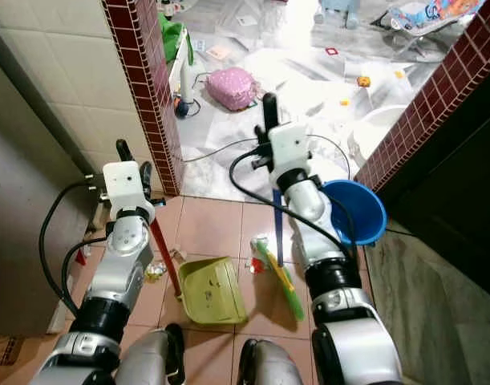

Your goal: Sweep floor

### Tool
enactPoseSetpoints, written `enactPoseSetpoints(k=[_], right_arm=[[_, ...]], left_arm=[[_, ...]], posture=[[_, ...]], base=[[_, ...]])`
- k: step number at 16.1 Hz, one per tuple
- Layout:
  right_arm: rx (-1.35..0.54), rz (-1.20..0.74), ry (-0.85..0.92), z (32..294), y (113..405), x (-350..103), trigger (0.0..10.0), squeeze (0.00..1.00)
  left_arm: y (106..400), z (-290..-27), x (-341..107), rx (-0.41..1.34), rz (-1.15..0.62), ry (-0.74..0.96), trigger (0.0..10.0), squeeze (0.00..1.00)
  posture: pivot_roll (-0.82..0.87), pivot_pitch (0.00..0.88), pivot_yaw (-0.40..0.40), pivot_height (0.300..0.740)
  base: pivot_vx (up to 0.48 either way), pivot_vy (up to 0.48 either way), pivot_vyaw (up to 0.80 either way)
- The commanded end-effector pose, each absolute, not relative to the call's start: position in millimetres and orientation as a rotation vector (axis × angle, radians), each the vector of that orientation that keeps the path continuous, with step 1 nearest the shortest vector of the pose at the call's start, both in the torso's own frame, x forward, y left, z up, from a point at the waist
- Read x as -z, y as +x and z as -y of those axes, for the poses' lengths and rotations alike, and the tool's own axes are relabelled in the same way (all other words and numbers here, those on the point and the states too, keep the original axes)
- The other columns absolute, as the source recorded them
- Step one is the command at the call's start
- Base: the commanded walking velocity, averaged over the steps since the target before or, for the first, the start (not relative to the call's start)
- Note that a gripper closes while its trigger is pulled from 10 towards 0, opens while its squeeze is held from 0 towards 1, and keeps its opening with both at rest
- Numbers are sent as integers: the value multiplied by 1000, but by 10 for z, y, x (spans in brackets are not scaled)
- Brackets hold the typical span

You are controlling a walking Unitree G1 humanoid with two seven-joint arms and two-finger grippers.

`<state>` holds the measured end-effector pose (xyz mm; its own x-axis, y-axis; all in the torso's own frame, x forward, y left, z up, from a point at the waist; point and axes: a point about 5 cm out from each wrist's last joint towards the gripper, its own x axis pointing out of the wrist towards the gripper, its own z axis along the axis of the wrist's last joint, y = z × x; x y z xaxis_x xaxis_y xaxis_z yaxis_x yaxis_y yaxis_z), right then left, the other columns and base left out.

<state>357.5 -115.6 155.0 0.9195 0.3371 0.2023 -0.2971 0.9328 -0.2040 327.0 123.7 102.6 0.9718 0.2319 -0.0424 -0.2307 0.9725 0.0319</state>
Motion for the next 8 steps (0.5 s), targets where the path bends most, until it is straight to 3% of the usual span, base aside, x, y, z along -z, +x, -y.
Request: enactPoseSetpoints(k=[1, 7, 8], right_arm=[[-347, 240, -148, 1146, 3562, -1559, 10000, 0], [-509, 186, -137, 1054, 3500, -1564, 10000, 0], [-617, 167, -131, 1022, 3457, -1602, 10000, 0]], left_arm=[[3238, -1313, -878, -279, -113, 71, 10000, 0], [3270, -1268, -847, -273, -123, 84, 10000, 0], [3279, -1259, -840, -269, -125, 84, 10000, 0]], posture=[[-7, 160, -71, 740], [-13, 154, -76, 740], [-25, 153, -76, 740]], base=[[0, 0, 0], [0, 0, 0], [0, 0, 0]])
